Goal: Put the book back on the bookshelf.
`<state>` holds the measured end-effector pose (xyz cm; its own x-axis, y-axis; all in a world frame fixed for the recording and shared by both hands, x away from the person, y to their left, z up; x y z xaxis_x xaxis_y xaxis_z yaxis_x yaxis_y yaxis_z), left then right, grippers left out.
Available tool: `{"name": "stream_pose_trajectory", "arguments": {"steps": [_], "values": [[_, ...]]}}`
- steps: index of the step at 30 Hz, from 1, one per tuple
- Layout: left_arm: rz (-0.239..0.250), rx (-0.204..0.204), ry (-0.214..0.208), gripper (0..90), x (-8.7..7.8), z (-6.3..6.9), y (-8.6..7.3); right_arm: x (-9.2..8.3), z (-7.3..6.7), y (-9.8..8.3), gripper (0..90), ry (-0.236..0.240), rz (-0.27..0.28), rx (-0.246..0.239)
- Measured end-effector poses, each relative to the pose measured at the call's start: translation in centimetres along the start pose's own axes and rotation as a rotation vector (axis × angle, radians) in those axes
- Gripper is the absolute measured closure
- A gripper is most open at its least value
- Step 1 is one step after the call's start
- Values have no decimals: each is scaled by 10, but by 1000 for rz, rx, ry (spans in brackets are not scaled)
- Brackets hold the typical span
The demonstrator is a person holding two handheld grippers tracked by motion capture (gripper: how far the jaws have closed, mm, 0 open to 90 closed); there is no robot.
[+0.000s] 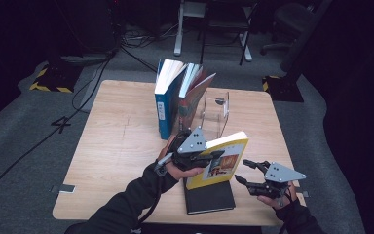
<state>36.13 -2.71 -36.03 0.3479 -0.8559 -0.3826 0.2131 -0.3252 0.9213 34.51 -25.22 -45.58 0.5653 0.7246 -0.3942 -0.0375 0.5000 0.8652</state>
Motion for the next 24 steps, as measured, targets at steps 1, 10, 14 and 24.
{"name": "stream_pose_trajectory", "arguments": {"steps": [1, 10, 14, 24], "values": [[-7, 0, 4, 723, 0, -1, 1, 0, 2, -1, 375, -12, -5, 2], [-3, -28, -4, 747, -1, -10, 4, 4, 7, -11, 300, -30, -41, 35], [8, -23, 66, 750, -5, -17, 7, 6, 8, -15, 293, -33, -70, 22], [88, -95, 256, 749, -27, -57, 25, 15, 4, -22, 288, -7, -114, 29]]}}
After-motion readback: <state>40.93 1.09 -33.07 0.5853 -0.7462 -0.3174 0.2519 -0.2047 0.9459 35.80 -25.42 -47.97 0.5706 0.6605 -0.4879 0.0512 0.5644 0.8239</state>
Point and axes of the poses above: each handheld gripper's, and its own axes: x roughly forward along the jaws, y roughly out of its top, z roughly to its right, the point moved 5 cm from there along x, roughly forward along the jaws, and after that the axes turned 10 degrees about -x, right-handed, at the moved point
